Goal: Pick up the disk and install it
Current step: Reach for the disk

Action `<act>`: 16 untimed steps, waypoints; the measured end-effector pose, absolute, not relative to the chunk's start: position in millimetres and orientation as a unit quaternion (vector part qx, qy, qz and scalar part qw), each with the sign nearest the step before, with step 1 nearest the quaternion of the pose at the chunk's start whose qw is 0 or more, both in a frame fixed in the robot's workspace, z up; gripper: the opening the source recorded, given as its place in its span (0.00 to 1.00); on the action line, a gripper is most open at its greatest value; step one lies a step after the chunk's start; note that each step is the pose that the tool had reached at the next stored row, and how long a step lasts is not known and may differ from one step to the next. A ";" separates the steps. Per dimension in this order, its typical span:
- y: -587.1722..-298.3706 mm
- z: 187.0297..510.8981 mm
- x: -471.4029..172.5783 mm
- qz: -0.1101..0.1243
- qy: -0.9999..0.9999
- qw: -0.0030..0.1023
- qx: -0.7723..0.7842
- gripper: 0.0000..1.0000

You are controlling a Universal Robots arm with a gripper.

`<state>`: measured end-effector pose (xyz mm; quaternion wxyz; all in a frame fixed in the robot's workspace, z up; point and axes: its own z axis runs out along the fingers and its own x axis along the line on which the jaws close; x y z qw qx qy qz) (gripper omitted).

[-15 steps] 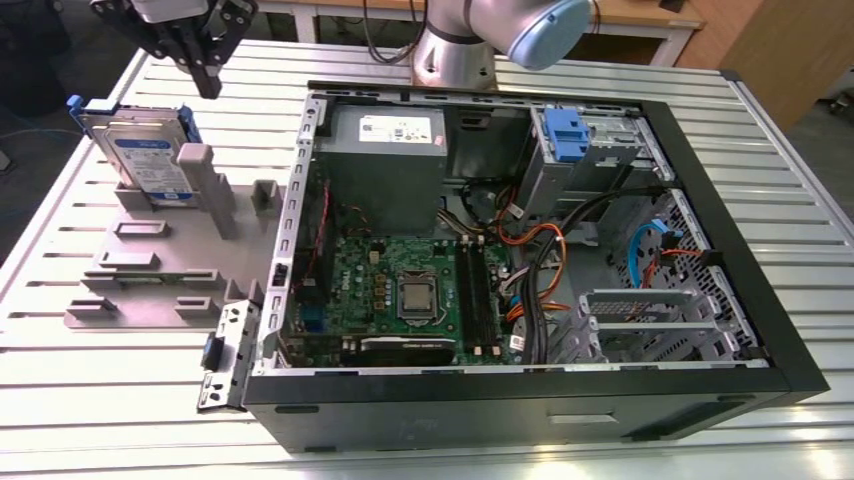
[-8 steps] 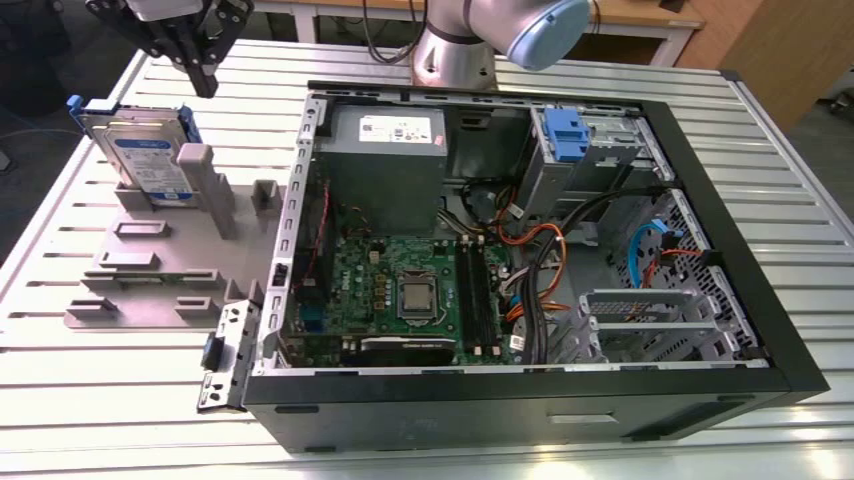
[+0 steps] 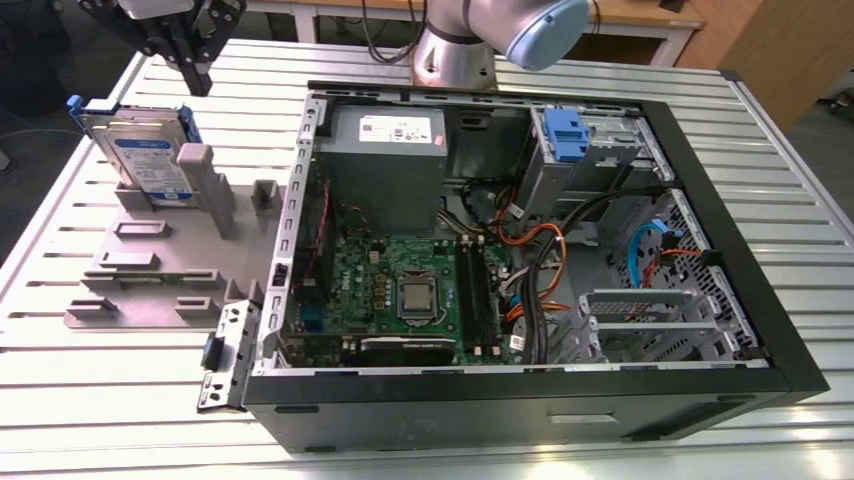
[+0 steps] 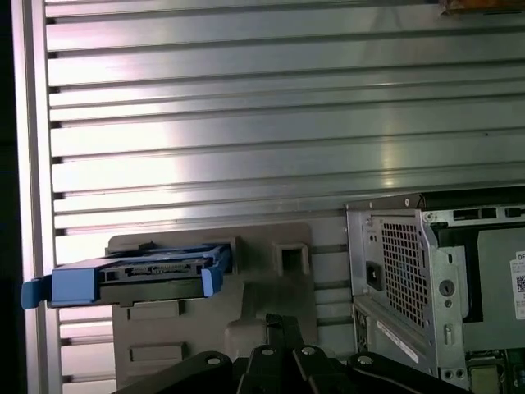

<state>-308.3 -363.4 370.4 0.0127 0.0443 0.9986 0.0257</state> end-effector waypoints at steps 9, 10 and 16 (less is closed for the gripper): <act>-361.3 370.4 -314.6 0.026 0.999 0.013 0.044 0.11; -361.0 370.4 -315.4 0.026 0.999 0.013 0.044 0.11; -359.0 370.4 -320.1 0.026 0.999 0.013 0.044 0.11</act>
